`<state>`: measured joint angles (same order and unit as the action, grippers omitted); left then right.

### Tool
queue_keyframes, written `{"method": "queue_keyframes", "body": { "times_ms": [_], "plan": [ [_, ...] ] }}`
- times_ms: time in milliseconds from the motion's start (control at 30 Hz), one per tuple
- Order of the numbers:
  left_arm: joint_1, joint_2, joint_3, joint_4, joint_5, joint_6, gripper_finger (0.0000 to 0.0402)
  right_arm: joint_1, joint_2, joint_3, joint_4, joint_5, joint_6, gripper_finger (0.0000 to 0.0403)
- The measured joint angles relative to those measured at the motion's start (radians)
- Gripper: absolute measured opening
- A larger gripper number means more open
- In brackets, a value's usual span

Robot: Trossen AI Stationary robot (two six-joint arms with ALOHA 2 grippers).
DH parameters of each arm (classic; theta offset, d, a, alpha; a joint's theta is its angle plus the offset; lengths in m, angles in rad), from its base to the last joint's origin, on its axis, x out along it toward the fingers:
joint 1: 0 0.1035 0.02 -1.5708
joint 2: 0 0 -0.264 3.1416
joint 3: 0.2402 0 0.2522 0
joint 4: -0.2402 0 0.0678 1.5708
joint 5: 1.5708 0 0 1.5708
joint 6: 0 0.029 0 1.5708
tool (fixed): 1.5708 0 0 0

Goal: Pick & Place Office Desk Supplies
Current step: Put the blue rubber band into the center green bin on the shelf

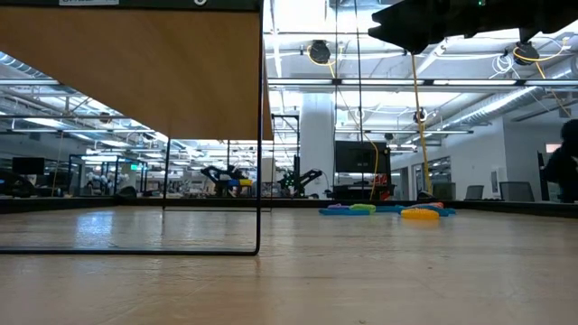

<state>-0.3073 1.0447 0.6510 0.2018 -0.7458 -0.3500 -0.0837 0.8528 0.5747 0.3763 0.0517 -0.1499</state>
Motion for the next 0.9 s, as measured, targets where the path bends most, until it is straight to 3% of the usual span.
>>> {"method": "queue_keyframes", "body": {
  "times_ms": [267, 567, 900],
  "plan": [
    [0.000, 0.000, 0.000, 0.020, -0.182, -0.117, 0.0120, 0.000, 0.000, 0.000, 0.000, 0.000, 0.000, 0.0242],
    [0.000, 0.000, 0.001, 0.069, -0.154, -0.213, 0.0192, 0.000, 0.000, 0.000, 0.000, 0.000, 0.000, 0.0241],
    [0.000, 0.000, 0.001, 0.129, -0.161, -0.232, 0.0199, 0.000, 0.000, 0.000, 0.000, 0.000, 0.000, 0.0244]
  ]
}}
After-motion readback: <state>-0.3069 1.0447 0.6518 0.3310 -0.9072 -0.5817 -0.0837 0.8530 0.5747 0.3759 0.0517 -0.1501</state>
